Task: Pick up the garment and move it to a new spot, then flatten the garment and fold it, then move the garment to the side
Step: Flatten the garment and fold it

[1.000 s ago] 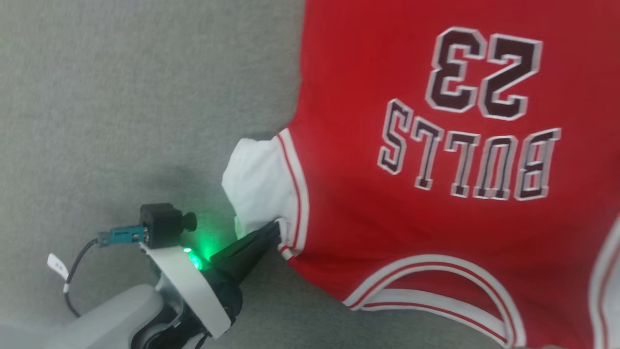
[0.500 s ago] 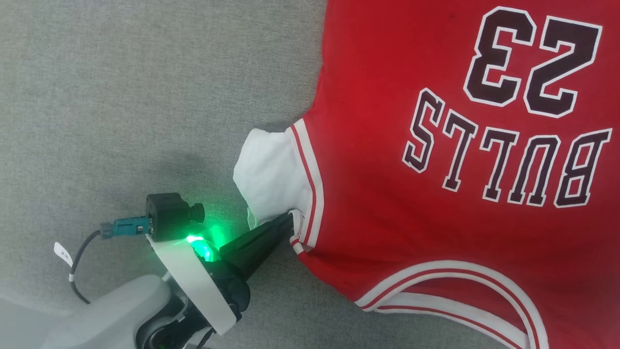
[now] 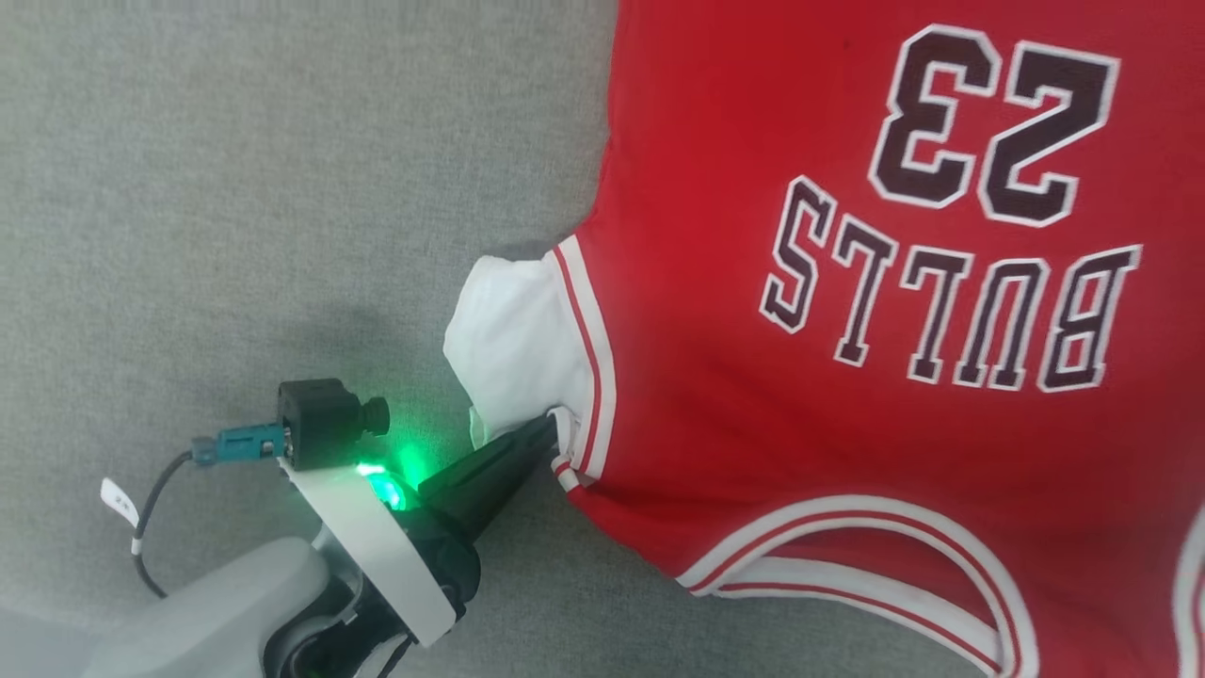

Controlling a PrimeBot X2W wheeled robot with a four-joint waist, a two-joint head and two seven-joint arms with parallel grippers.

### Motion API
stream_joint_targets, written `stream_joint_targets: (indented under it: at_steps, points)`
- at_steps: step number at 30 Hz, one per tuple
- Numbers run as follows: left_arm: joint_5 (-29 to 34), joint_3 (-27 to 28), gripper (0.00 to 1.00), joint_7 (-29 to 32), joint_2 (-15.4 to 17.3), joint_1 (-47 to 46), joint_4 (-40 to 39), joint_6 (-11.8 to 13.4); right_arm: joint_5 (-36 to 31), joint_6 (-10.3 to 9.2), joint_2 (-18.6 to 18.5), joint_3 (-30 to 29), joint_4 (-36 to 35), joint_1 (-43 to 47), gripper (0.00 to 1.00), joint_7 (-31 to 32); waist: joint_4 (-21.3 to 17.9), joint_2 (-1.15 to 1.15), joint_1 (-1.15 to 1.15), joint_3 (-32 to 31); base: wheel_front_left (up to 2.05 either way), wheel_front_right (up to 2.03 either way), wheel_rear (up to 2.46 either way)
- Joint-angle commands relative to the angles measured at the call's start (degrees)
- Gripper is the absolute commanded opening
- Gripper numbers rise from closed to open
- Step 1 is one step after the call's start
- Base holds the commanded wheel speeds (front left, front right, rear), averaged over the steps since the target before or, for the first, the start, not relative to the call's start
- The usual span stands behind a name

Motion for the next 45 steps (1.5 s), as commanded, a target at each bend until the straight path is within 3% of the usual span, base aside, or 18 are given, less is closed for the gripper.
stream_joint_targets:
  at_steps: [1,10,13,19,24,31,38,39,40,41,45]
  points:
    - [-1.5,-0.4,0.00,0.6,-3.3,0.9,4.2,1.3,1.7,-0.08,-0.7,1.1,-1.5,1.9,0.00,0.0,-0.8,0.00,0.00,-2.8,0.00,0.00,0.00]
    - [-1.7,3.4,0.00,0.0,0.7,7.6,2.8,0.8,18.1,-0.08,-11.1,8.9,-21.5,20.1,0.00,5.1,-4.3,0.00,0.00,-11.8,0.00,0.00,0.00]
    - [-1.4,5.0,0.00,0.0,1.0,9.2,2.2,0.8,21.8,-0.08,-15.0,8.7,-28.8,27.4,0.00,6.9,-5.1,0.00,0.00,-13.5,0.00,0.00,0.00]
    - [-0.2,8.4,0.00,0.0,1.7,11.8,2.0,0.8,26.7,-0.08,-19.1,5.8,-39.9,42.6,0.00,9.6,-6.8,0.00,0.00,-15.0,0.00,0.00,0.00]
    - [0.1,11.3,0.00,0.0,2.4,14.1,1.9,0.8,28.7,-0.07,-18.8,2.3,-49.3,60.0,0.00,11.4,-8.5,0.00,0.00,-15.7,0.00,0.00,0.00]
    - [1.2,13.5,0.00,-0.1,2.4,16.0,1.5,0.8,27.0,-0.07,-13.8,2.0,-58.8,79.5,0.00,13.5,-9.5,0.00,0.00,-15.8,0.00,0.00,0.00]
    - [1.6,13.4,0.00,-0.1,2.5,16.4,1.4,0.7,23.4,-0.07,-9.8,0.0,-62.8,82.4,0.00,10.8,-9.9,0.00,0.00,-15.8,0.00,0.00,0.00]
    - [1.6,13.4,0.00,-0.1,2.5,16.5,1.4,0.7,23.2,-0.07,-9.5,-0.9,-63.1,82.0,0.42,10.2,-10.0,0.00,0.00,-15.9,0.00,0.00,0.00]
    - [1.5,13.4,0.00,-0.1,2.6,16.6,1.4,0.7,23.1,-0.07,-9.4,-1.9,-63.2,82.0,0.62,9.9,-10.1,0.00,0.00,-16.0,0.00,0.00,0.00]
    - [1.5,13.4,0.00,-0.1,2.6,16.7,1.3,0.7,23.1,-0.07,-9.7,-2.7,-64.0,81.8,1.00,9.6,-10.1,0.00,0.00,-16.0,0.00,0.00,0.00]
    - [1.3,13.5,0.00,-0.1,2.5,17.2,1.1,0.7,24.9,-0.07,-10.4,-8.6,-67.0,80.5,1.00,9.5,-10.3,0.00,0.00,-16.2,0.00,0.00,0.00]
